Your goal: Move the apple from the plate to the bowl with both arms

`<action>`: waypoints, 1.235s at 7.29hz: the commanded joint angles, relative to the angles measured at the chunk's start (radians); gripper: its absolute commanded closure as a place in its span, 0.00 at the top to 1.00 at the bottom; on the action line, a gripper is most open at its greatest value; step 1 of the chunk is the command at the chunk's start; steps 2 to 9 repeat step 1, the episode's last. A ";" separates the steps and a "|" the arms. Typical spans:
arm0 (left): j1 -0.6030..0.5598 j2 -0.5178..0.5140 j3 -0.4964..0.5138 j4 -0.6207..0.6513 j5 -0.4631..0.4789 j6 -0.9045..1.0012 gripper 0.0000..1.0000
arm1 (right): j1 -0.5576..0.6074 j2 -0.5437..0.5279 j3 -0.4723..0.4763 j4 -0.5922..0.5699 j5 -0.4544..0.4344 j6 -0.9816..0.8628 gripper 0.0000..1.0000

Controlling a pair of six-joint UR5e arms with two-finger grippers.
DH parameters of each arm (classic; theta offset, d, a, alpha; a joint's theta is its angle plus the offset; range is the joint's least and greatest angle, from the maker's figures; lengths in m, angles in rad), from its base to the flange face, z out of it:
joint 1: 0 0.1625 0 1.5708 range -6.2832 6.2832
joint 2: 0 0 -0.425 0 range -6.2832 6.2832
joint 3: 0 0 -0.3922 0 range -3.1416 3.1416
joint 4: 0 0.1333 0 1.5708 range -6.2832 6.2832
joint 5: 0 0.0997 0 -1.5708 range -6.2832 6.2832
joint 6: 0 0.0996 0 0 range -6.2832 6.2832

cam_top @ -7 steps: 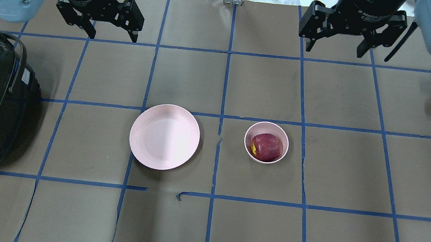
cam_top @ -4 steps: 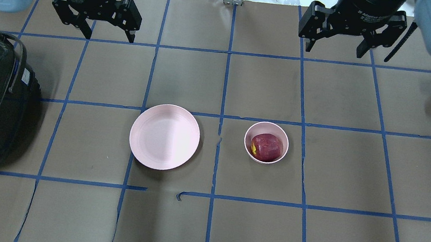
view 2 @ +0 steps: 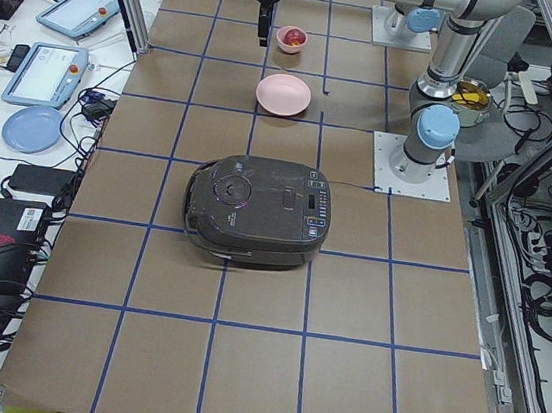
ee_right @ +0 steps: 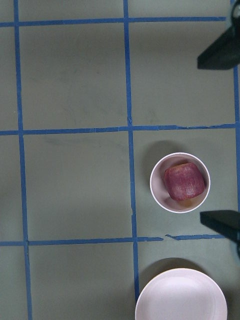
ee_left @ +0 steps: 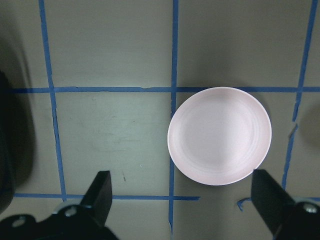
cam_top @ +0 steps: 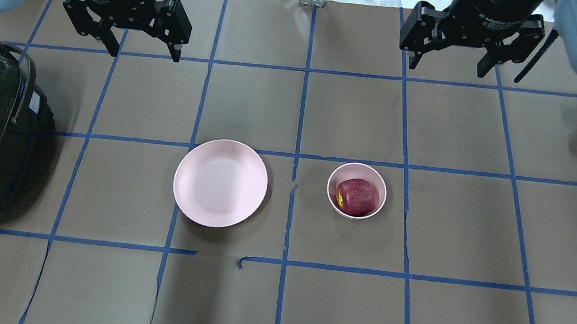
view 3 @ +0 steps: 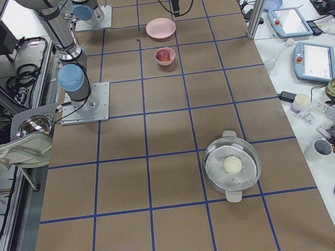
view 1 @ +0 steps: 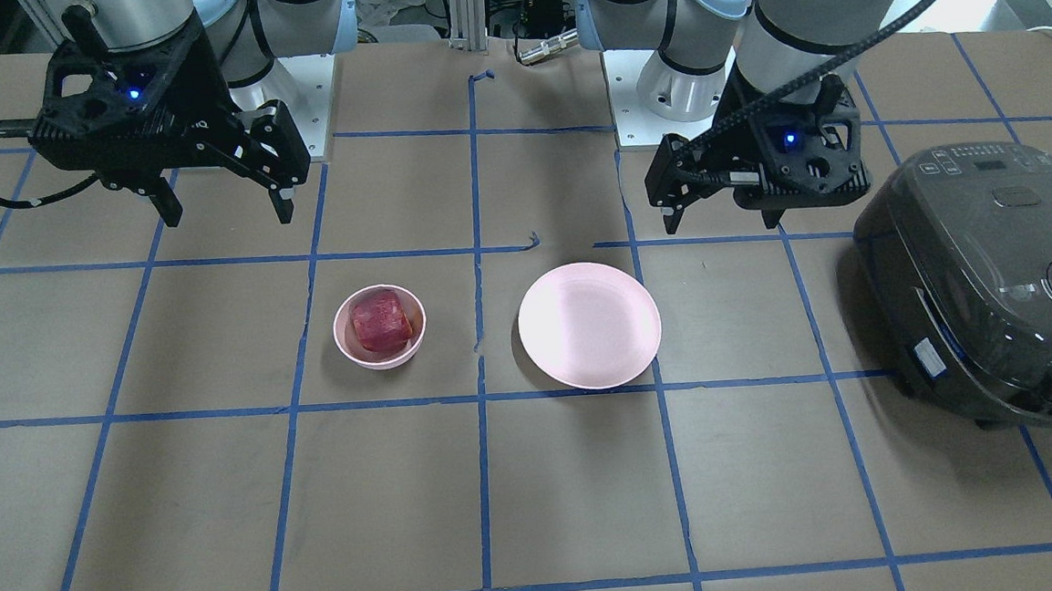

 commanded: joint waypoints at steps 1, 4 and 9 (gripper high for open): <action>-0.002 0.020 -0.005 -0.009 -0.008 0.003 1.00 | 0.001 0.000 0.000 0.000 0.000 0.000 1.00; -0.002 0.020 -0.005 -0.009 -0.008 0.003 1.00 | 0.001 0.000 0.000 0.000 0.000 0.000 1.00; -0.002 0.020 -0.005 -0.009 -0.008 0.003 1.00 | 0.001 0.000 0.000 0.000 0.000 0.000 1.00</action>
